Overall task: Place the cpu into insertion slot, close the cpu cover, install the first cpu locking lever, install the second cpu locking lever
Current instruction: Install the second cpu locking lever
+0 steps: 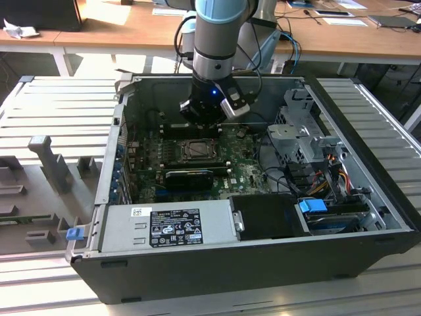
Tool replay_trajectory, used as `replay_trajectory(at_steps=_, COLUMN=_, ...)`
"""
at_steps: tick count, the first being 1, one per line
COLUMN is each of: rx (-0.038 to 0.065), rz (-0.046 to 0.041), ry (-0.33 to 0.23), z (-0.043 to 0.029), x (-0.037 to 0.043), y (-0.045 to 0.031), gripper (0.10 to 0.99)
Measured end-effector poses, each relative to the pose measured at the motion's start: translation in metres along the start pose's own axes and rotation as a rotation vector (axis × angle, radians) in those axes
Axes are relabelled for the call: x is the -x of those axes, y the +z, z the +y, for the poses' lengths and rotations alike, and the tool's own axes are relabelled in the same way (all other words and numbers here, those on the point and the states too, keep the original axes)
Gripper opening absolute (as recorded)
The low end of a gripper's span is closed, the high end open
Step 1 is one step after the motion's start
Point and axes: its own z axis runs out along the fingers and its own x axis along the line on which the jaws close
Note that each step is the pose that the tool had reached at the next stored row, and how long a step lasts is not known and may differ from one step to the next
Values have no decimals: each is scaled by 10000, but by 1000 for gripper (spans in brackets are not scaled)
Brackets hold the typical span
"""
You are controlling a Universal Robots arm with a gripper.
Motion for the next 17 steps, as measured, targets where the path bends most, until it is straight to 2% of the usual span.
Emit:
replay_trajectory(at_steps=7, rx=-9, rz=2, ry=1, z=-20, x=0, y=1, gripper=106)
replay_trajectory(at_steps=17, rx=-9, rz=2, ry=1, z=-83, x=-4, y=-4, gripper=106)
